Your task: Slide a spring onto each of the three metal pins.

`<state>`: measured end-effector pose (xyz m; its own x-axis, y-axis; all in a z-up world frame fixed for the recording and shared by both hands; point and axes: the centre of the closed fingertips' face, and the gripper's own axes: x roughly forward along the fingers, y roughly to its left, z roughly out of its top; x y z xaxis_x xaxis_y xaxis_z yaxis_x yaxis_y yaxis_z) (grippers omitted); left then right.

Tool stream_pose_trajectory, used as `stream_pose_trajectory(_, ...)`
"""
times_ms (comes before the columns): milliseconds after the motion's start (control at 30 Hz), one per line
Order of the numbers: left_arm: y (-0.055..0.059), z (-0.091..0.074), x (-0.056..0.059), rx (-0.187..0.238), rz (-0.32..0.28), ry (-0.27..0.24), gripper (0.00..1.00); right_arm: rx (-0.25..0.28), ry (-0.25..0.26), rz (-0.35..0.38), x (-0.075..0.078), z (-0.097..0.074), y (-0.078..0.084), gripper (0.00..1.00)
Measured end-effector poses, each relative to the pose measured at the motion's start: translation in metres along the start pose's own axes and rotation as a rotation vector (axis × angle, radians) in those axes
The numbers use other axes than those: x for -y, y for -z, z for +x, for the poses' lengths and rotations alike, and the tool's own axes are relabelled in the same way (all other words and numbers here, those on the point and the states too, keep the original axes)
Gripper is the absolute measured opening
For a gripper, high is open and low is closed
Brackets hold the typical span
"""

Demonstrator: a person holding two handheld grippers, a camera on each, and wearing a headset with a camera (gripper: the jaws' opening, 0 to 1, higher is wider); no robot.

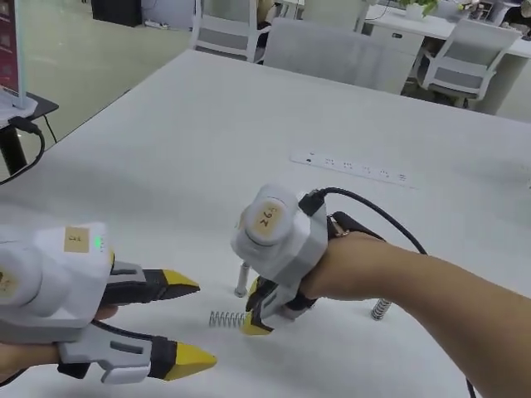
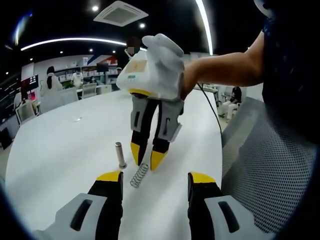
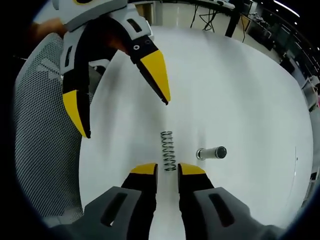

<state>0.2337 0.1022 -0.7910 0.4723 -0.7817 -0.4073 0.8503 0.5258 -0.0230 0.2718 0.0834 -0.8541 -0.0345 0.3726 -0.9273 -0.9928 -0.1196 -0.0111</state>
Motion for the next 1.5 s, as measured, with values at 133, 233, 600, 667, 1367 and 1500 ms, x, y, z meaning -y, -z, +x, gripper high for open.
stream_pose_trajectory(133,0.0,0.0,-0.001,0.001,-0.001,-0.001,0.46,-0.006,-0.005,-0.003,-0.001,0.003,0.0,0.14)
stream_pose_trajectory(233,0.001,0.0,-0.002,0.001,-0.003,-0.003,0.46,-0.01,-0.006,-0.01,0.0,0.005,-0.001,0.14)
stream_pose_trajectory(600,0.003,0.0,-0.002,-0.005,-0.001,-0.008,0.46,-0.027,0.001,-0.043,-0.001,0.007,0.0,0.08)
stream_pose_trajectory(667,0.003,0.0,-0.002,-0.006,0.001,-0.007,0.46,-0.029,0.008,-0.049,-0.001,0.007,0.0,0.08)
stream_pose_trajectory(1367,-0.004,0.012,0.005,-0.02,0.043,0.03,0.44,0.003,0.002,-0.049,-0.024,-0.032,0.001,0.08)
stream_pose_trajectory(1500,-0.009,0.014,0.008,-0.016,0.058,0.04,0.42,0.006,0.011,-0.057,-0.027,-0.042,-0.001,0.08)
